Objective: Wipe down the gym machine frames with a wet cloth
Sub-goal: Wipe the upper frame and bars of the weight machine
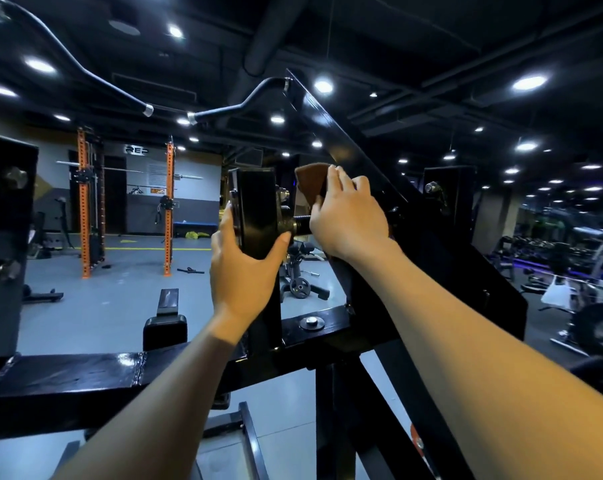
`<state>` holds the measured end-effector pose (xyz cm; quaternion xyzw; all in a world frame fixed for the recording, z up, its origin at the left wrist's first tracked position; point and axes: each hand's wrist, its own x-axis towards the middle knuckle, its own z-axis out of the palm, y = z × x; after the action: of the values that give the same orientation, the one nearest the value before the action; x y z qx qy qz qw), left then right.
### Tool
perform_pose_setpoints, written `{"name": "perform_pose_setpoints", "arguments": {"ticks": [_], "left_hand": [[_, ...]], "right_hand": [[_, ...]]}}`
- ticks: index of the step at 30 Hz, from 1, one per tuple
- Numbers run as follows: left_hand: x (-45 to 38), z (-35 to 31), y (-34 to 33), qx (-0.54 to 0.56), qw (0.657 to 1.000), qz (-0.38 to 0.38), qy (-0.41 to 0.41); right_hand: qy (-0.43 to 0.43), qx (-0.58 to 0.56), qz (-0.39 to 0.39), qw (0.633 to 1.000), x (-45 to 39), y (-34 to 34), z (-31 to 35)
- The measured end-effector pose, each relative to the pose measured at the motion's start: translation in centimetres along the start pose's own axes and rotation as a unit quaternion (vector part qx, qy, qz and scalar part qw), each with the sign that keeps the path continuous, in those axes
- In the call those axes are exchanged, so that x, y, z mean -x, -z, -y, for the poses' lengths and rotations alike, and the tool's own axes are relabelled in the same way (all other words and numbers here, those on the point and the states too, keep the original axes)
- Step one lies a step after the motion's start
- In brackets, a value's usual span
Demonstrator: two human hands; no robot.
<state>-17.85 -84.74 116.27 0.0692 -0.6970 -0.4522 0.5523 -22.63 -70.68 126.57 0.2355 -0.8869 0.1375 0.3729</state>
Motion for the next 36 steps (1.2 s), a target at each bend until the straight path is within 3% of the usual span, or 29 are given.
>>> {"name": "perform_pose_setpoints", "arguments": {"ticks": [7,11,19,29,36], "left_hand": [[0.4,-0.1,-0.3,0.013,1.000,-0.017,0.003],[0.4,0.1,-0.7,0.012,1.000,-0.024,0.007],[0.2,0.3,-0.6,0.004,1.000,-0.028,0.001],[0.5,-0.6,0.8,0.003,0.998,0.052,0.040],[7.2,-4.7,0.4,-0.033,0.991,0.024,0.125]], "right_hand": [[-0.050,0.063,-0.026,0.996,8.0,0.7,-1.2],[-0.025,0.021,-0.038,0.999,4.3,0.2,-1.0],[-0.038,0.059,-0.038,0.997,-0.1,-1.0,0.9],[-0.005,0.072,-0.013,0.997,13.2,1.7,-2.6],[-0.005,0.053,-0.022,0.998,18.6,2.6,-4.5]]}}
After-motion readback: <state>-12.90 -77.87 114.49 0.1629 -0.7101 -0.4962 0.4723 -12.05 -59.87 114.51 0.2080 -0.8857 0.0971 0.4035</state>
